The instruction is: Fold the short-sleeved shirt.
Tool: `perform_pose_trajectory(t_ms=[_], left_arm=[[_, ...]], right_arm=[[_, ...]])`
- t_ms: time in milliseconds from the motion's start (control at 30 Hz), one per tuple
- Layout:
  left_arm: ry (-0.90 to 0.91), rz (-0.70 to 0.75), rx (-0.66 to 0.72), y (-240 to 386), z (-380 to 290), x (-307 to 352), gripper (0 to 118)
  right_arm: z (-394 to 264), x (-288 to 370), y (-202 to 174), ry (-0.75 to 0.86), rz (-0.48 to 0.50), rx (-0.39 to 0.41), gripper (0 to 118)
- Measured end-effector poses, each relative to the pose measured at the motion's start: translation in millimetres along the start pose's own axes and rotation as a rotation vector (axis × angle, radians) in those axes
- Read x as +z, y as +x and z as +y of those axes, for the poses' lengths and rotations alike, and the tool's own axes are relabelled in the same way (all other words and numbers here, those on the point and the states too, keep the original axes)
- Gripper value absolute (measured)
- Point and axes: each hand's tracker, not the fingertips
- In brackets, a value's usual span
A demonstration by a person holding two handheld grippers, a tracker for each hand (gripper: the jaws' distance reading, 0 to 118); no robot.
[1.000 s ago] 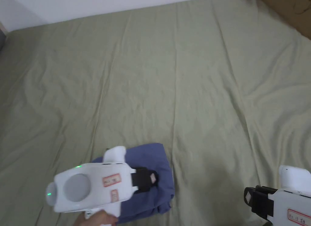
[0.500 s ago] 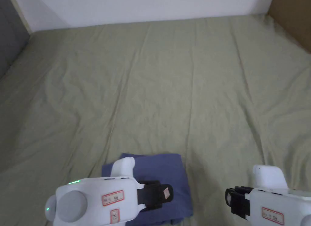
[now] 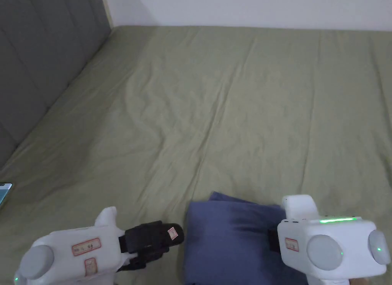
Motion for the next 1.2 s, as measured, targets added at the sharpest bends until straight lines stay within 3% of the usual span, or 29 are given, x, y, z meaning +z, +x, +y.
perform_pose_trajectory(t_ms=[200, 267, 300, 367, 400, 533, 667, 767, 967, 1033, 1067, 1100, 1167, 1200], left_arm=[[-0.156, -0.147, 0.097, -7.5, 3.8, -73.7, 76], [-0.197, -0.161, 0.047, 1.0, 3.4, -90.8, 78], [-0.2, -0.137, -0.009, 3.4, 2.0, -96.7, 72], [-0.188, -0.091, -0.029, 5.5, 5.5, -98.0, 43], [-0.195, -0.099, -0.024, 2.4, 6.7, -96.8, 36], [-0.218, -0.086, -0.036, 0.7, 23.4, -74.6, 29], [-0.165, 0.102, -0.22, 0.5, 69.8, -0.3, 29], [-0.086, 0.354, -0.337, -5.1, 118.5, 68.0, 29], [-0.033, 0.862, -0.428, -18.1, 188.2, 143.2, 29], [-0.043, 0.929, -0.435, -27.6, 196.4, 145.7, 29], [-0.057, 0.932, -0.429, -35.2, 199.1, 143.0, 30], [-0.05, 0.922, -0.391, -39.8, 198.8, 141.4, 42], [0.004, 1.009, -0.377, -39.1, 192.9, 139.8, 82], [0.037, 1.005, -0.386, -37.4, 189.3, 142.2, 94]], right_arm=[[3.7, 9.1, 5.0, -0.018, 0.003, -0.041, 1], [3.8, 6.9, 6.0, -0.02, -0.006, -0.042, 1], [3.7, 6.8, 5.0, -0.022, -0.012, -0.039, 1], [3.4, 7.0, 3.6, -0.027, -0.026, -0.036, 1], [3.3, 6.3, 6.3, -0.027, -0.026, -0.035, 1], [12.8, 21.2, -2.2, -0.022, 0.046, -0.096, 1], [21.1, 34.6, -14.2, 0.022, 0.052, -0.091, 1], [21.6, 27.8, -9.5, 0.037, 0.067, -0.085, 1], [17.0, 24.1, -7.9, -0.007, 0.072, -0.097, 1], [7.8, 20.3, -21.2, -0.034, 0.067, -0.118, 1], [5.5, 18.4, -22.1, -0.045, 0.071, -0.135, 1], [3.4, 16.7, -22.9, -0.051, 0.074, -0.145, 1], [11.1, 24.0, -22.6, -0.054, 0.079, -0.147, 1], [11.0, 24.0, -22.6, -0.052, 0.078, -0.141, 1]])
